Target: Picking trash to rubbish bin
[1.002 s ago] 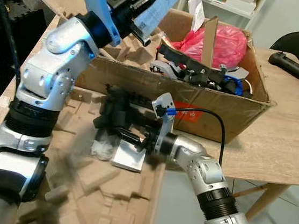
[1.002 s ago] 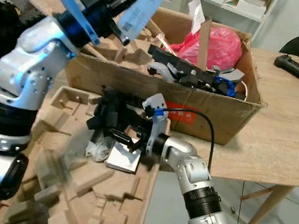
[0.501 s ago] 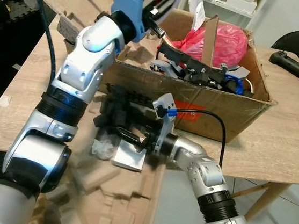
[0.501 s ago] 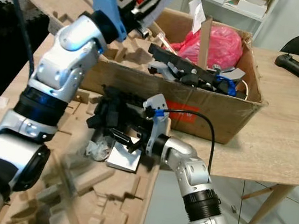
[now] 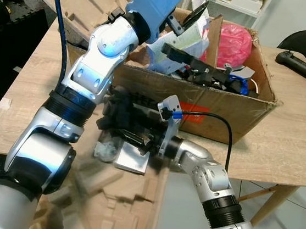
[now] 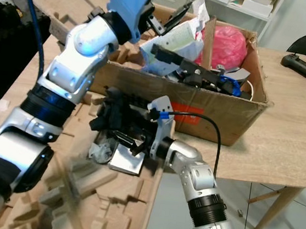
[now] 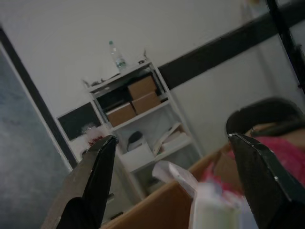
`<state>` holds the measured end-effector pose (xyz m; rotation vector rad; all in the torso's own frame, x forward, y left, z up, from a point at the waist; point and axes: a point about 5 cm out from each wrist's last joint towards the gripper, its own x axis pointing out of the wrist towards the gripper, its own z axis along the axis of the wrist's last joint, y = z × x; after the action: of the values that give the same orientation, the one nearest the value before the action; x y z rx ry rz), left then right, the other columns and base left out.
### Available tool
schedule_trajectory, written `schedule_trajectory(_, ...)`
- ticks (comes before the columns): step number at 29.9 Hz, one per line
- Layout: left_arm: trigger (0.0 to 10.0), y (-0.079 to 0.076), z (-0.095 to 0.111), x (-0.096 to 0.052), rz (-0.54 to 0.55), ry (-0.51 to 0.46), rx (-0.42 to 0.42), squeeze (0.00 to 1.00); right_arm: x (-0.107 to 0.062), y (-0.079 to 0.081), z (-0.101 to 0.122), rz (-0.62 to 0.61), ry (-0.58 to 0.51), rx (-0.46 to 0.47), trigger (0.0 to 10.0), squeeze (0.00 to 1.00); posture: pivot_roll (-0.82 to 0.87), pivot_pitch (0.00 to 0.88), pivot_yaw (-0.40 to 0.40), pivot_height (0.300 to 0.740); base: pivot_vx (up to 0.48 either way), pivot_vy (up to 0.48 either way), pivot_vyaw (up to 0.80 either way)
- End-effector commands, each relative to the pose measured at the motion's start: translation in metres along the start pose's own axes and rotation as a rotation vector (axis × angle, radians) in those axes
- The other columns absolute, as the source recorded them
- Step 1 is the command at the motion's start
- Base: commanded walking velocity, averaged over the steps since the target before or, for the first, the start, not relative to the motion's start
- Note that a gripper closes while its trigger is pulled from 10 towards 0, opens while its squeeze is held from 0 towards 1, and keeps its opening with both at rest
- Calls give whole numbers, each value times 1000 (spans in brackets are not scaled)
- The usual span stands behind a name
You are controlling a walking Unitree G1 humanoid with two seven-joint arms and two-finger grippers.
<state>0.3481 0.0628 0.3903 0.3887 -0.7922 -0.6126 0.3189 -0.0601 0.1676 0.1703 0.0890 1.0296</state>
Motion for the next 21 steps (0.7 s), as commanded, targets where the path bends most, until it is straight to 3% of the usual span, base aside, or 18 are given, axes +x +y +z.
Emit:
schedule_trajectory(1,10000,14,7,-3,55,-64,-159,0,-3,-1,-2,-16,2,13,10000,0,142,131,-40,740,0,0,0)
schedule_trajectory(3,10000,35,9,-14,132,-111,-286,0,-3,0,-3,-11,1,16,10000,0,142,131,-41,740,0,0,0)
schedule_trajectory(4,10000,35,9,-14,132,-111,-286,0,-3,0,-3,-11,1,16,10000,0,142,131,-41,740,0,0,0)
schedule_trajectory(6,10000,61,9,-30,231,-146,-345,0,-3,0,-3,-8,3,17,10000,0,142,131,-41,740,0,0,0)
schedule_trajectory(7,10000,61,9,-30,231,-146,-345,0,-3,0,-3,-8,3,17,10000,0,142,131,-41,740,0,0,0)
schedule_trajectory(9,10000,81,8,-44,317,-161,-364,0,-3,0,-3,-6,5,17,10000,0,142,131,-41,740,0,0,0)
schedule_trajectory(12,10000,95,8,-56,371,-164,-362,0,-3,0,-4,-4,7,17,10000,0,151,132,-48,740,0,0,0)
schedule_trajectory(14,10000,117,5,-80,458,-137,-315,0,-3,0,-4,0,9,16,10000,0,154,131,-50,740,0,0,0)
schedule_trajectory(16,10000,123,4,-88,480,-125,-299,0,-2,0,-4,1,9,16,10000,0,154,131,-50,740,0,0,0)
schedule_trajectory(17,10000,129,1,-99,504,-94,-272,0,-2,1,-4,3,9,16,10000,0,163,127,-49,740,0,0,0)
schedule_trajectory(18,10000,140,-12,-125,563,7,-226,0,-1,1,-4,6,7,17,10000,0,165,129,-47,740,0,0,0)
schedule_trajectory(21,10000,143,-17,-133,580,40,-214,0,-1,2,-4,6,7,18,10000,0,165,129,-47,740,0,0,0)
